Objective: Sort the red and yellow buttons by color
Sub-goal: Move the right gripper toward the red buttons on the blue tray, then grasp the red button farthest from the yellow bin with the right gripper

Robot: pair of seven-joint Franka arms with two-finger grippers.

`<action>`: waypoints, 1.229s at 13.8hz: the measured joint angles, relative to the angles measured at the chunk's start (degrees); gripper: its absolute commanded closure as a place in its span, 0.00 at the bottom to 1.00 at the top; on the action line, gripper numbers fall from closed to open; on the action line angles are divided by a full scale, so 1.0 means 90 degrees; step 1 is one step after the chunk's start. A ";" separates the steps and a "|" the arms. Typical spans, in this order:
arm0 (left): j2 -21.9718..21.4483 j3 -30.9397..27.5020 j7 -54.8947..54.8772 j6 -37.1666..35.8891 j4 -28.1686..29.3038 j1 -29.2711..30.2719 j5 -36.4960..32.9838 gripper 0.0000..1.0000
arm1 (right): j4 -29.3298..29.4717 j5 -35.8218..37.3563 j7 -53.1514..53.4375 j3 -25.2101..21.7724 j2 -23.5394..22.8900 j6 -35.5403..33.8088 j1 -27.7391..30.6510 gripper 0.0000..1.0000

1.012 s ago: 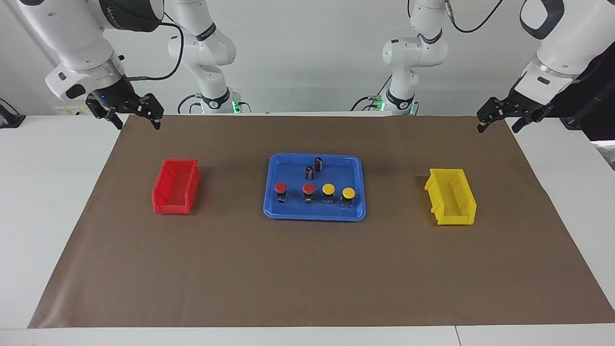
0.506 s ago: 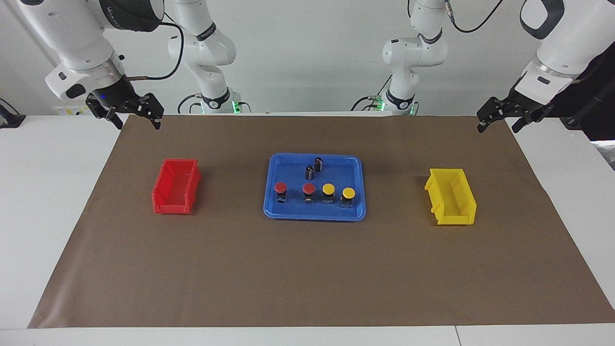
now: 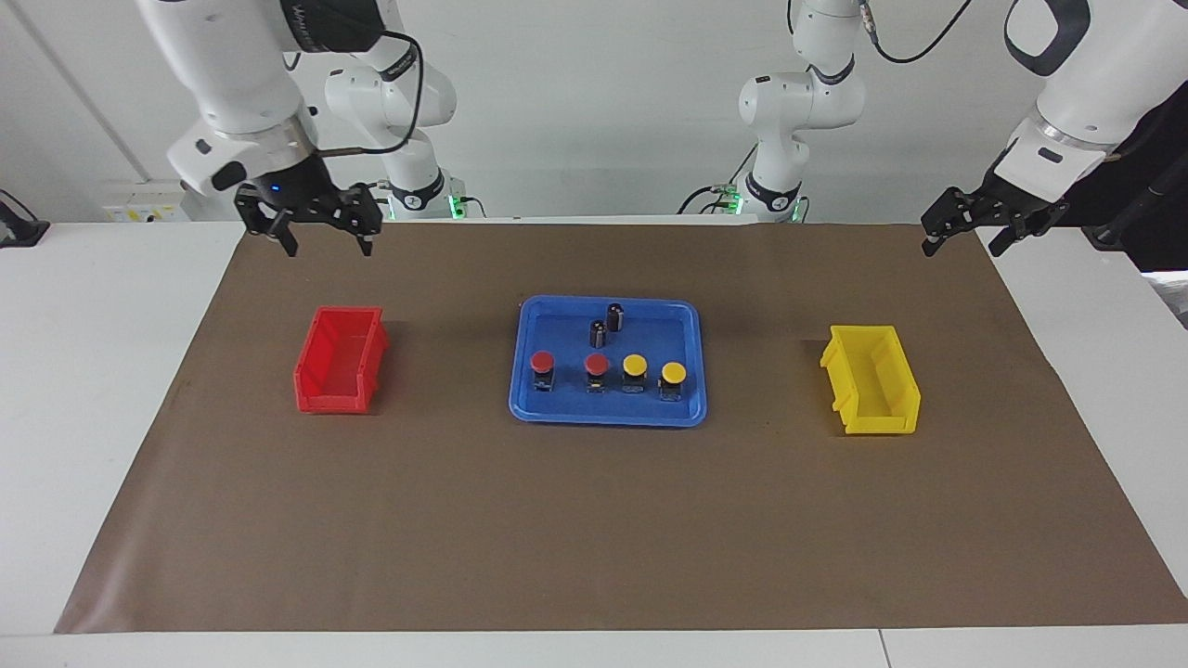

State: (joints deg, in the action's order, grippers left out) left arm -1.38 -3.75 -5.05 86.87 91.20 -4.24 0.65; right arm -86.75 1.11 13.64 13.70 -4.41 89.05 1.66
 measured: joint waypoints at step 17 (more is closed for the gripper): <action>0.0000 0.0000 0.0000 0.0000 0.0000 0.0000 0.0000 0.00 | -0.2252 0.0040 0.2279 0.0101 -0.1618 0.4116 -0.1772 0.11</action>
State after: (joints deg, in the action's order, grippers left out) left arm -1.38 -3.75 -5.05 86.87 91.20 -4.24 0.65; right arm -107.01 1.47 34.15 14.61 -18.98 126.09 -14.29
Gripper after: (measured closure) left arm 0.000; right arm 0.048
